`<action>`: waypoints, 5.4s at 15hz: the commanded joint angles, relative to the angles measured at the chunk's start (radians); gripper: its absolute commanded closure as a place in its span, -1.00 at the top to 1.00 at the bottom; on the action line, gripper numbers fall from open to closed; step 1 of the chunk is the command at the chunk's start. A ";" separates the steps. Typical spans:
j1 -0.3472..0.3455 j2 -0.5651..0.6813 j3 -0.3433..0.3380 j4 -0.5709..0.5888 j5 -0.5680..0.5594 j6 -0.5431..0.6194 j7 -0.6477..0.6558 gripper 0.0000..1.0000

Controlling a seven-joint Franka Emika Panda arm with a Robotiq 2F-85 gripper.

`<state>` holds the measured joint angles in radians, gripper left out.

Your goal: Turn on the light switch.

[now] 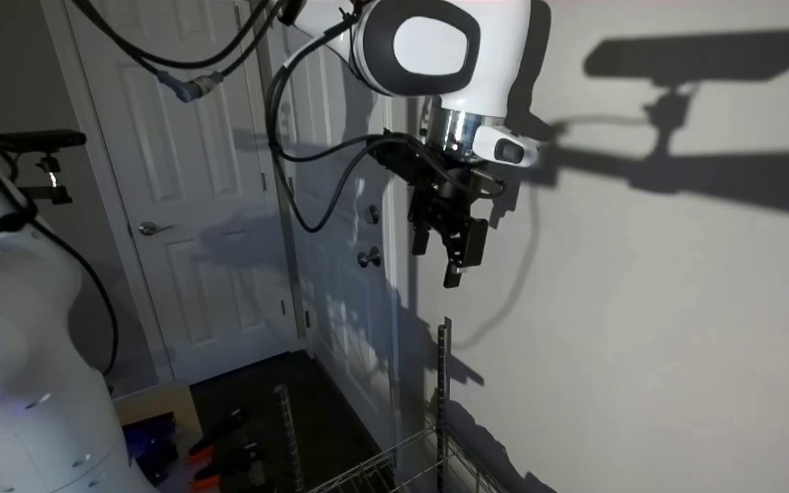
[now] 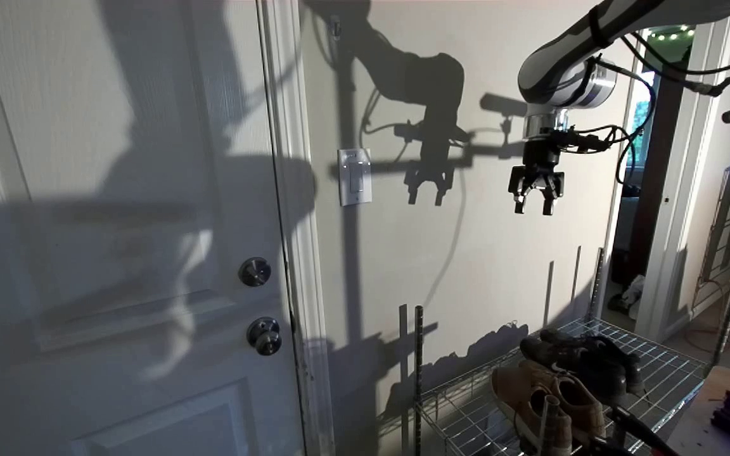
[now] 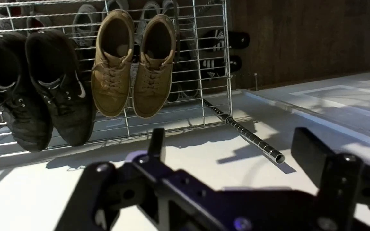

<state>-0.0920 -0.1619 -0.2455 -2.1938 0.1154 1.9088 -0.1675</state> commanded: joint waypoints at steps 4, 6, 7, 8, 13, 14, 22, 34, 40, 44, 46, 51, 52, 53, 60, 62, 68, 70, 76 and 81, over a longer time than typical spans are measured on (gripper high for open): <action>-0.014 -0.140 0.115 -0.150 -0.257 0.178 0.114 1.00; -0.008 -0.192 0.156 -0.205 -0.333 0.217 0.161 1.00; -0.005 -0.217 0.178 -0.228 -0.363 0.225 0.188 1.00; 0.003 -0.245 0.206 -0.253 -0.392 0.223 0.216 1.00; 0.087 -0.361 0.341 -0.358 -0.370 0.158 0.284 1.00; 0.120 -0.377 0.354 -0.380 -0.333 0.167 0.284 1.00; 0.299 -0.450 0.450 -0.444 -0.206 0.240 0.273 1.00; 0.334 -0.541 0.508 -0.500 -0.266 0.589 0.270 1.00; 0.334 -0.546 0.509 -0.504 -0.267 0.591 0.270 1.00; 0.290 -0.480 0.520 -0.520 -0.298 0.753 0.289 1.00; 0.254 -0.427 0.523 -0.520 -0.291 0.883 0.308 0.50; 0.168 -0.312 0.549 -0.509 -0.287 1.112 0.310 -0.09; 0.156 -0.295 0.554 -0.508 -0.284 1.162 0.306 -0.20; 0.143 -0.279 0.560 -0.506 -0.294 1.202 0.315 -0.33; 0.112 -0.199 0.588 -0.496 -0.279 1.421 0.292 -0.94; 0.083 -0.180 0.618 -0.490 -0.279 1.489 0.284 -0.95; -0.025 -0.154 0.723 -0.425 -0.239 1.550 0.265 -0.88; -0.055 -0.147 0.748 -0.389 -0.228 1.547 0.261 -0.90; -0.193 -0.112 0.860 -0.331 -0.185 1.545 0.256 -0.88; -0.330 -0.076 0.973 -0.323 -0.150 1.545 0.257 -0.88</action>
<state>-0.3523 -0.2654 0.6596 -2.5349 -0.0741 3.4537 0.1128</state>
